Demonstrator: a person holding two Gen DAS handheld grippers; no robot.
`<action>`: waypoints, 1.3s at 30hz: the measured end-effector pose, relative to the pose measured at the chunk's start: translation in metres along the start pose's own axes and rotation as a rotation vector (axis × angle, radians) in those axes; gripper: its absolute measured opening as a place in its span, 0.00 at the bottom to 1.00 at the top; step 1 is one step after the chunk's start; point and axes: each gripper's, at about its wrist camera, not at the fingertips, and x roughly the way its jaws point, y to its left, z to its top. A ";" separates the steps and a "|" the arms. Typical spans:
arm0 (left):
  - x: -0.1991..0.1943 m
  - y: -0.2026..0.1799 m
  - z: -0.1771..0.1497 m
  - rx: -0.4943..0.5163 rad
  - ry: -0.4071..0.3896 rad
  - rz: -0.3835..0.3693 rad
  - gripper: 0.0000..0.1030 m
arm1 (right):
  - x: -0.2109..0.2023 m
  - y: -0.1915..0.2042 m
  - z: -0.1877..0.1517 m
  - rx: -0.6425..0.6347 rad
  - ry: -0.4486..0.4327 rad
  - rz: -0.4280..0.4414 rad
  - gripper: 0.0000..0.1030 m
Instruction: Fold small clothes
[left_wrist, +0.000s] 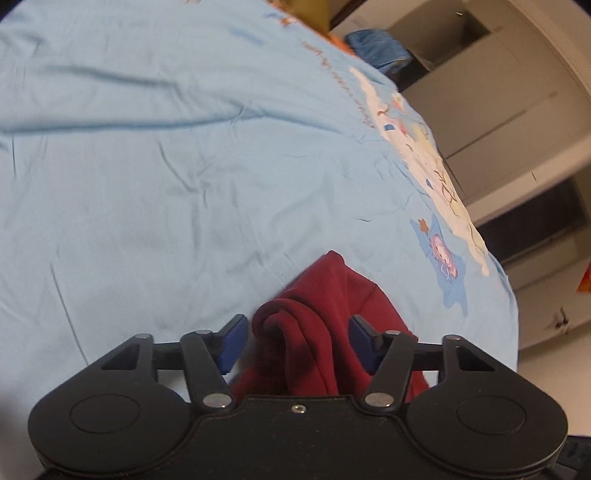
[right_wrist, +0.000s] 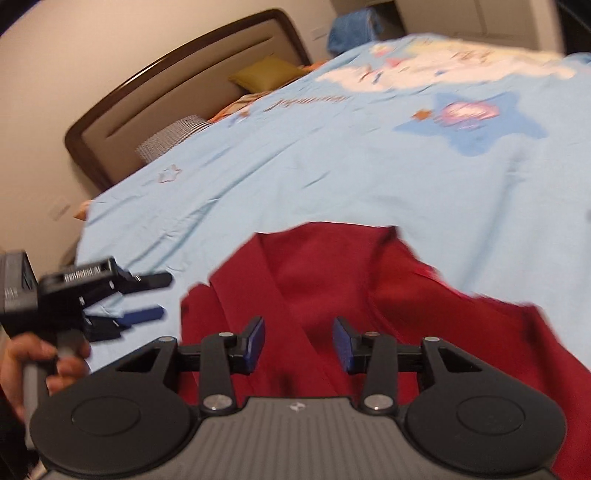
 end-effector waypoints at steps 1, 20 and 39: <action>0.005 0.001 0.002 -0.018 0.015 0.008 0.46 | 0.015 0.001 0.011 -0.012 0.016 0.019 0.45; -0.006 0.025 -0.009 -0.008 -0.091 -0.016 0.04 | 0.137 0.029 0.071 -0.064 0.116 0.068 0.02; -0.011 0.011 -0.032 0.169 -0.003 0.060 0.62 | 0.026 0.011 -0.016 -0.184 0.062 -0.019 0.42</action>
